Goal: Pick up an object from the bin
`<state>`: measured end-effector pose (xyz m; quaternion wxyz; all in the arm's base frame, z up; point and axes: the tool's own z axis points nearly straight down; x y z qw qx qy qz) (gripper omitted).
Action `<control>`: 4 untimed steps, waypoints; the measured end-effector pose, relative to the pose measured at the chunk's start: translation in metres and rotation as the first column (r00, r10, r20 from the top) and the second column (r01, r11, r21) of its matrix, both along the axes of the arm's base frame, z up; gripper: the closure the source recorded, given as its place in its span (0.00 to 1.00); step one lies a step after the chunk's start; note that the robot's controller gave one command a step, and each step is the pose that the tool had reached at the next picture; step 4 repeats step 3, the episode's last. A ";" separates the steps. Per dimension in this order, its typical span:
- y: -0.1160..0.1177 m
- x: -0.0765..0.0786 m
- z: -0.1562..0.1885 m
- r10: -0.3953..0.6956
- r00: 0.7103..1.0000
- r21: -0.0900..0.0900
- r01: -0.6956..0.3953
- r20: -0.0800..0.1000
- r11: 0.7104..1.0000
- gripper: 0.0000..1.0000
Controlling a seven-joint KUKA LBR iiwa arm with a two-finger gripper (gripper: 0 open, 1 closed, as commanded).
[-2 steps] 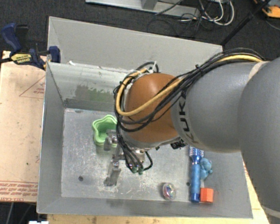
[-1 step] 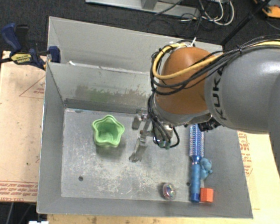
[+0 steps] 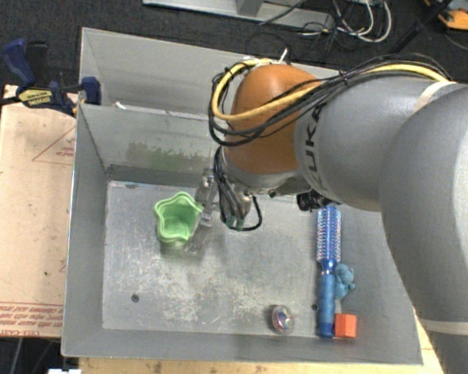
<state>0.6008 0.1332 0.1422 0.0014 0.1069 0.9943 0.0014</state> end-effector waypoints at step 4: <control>0.040 -0.011 0.153 0.044 0.999 0.001 -0.044 0.008 0.999 1.00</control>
Offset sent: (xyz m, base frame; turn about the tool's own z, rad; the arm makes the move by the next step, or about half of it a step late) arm 0.0023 0.0459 -0.0596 0.0011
